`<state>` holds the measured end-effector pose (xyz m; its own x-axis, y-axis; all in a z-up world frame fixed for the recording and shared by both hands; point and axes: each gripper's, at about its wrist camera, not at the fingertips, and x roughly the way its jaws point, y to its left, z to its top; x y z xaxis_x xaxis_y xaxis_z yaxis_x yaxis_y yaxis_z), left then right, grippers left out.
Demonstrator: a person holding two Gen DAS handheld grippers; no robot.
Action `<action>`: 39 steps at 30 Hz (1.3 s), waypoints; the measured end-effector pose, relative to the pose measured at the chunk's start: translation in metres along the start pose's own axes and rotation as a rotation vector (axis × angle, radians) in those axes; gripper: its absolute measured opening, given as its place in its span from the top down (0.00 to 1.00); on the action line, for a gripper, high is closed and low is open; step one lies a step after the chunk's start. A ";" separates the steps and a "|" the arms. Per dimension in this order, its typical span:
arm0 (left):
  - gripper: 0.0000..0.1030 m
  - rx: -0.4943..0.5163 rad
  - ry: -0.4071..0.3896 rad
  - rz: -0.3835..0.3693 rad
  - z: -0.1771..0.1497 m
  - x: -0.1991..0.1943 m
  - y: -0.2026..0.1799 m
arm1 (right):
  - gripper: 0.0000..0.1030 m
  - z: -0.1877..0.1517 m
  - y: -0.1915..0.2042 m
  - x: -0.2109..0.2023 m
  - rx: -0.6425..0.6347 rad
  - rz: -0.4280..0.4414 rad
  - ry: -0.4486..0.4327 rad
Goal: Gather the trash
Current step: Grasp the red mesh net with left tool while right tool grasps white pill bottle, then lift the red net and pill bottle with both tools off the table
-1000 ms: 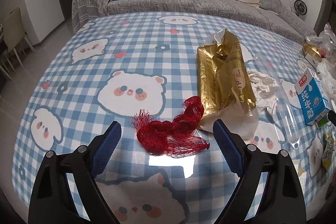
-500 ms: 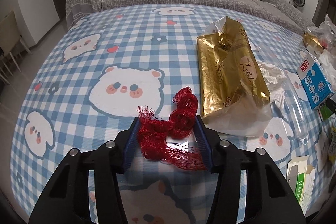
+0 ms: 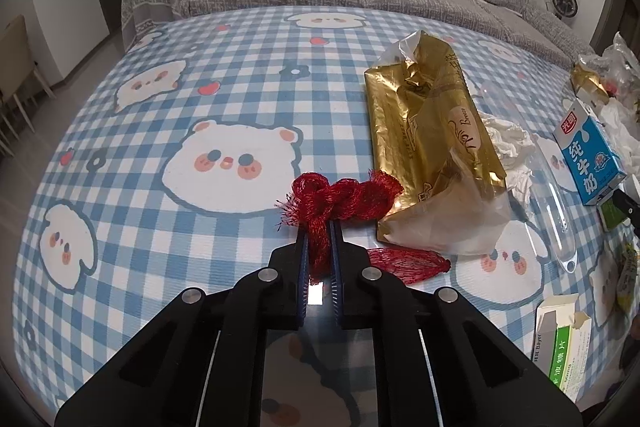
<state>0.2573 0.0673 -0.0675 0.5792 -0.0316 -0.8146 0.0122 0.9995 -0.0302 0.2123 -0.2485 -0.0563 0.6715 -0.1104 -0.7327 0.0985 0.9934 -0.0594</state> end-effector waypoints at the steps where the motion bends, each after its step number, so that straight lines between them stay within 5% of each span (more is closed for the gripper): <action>1: 0.94 0.000 -0.003 -0.003 0.000 -0.001 0.000 | 0.61 0.000 0.000 -0.001 0.000 0.001 0.000; 39: 0.94 -0.024 -0.057 0.023 -0.047 -0.085 0.009 | 0.61 -0.032 0.010 -0.075 -0.012 0.025 -0.045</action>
<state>0.1700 0.0789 -0.0262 0.6246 -0.0078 -0.7809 -0.0208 0.9994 -0.0266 0.1392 -0.2294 -0.0232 0.7062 -0.0868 -0.7027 0.0725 0.9961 -0.0502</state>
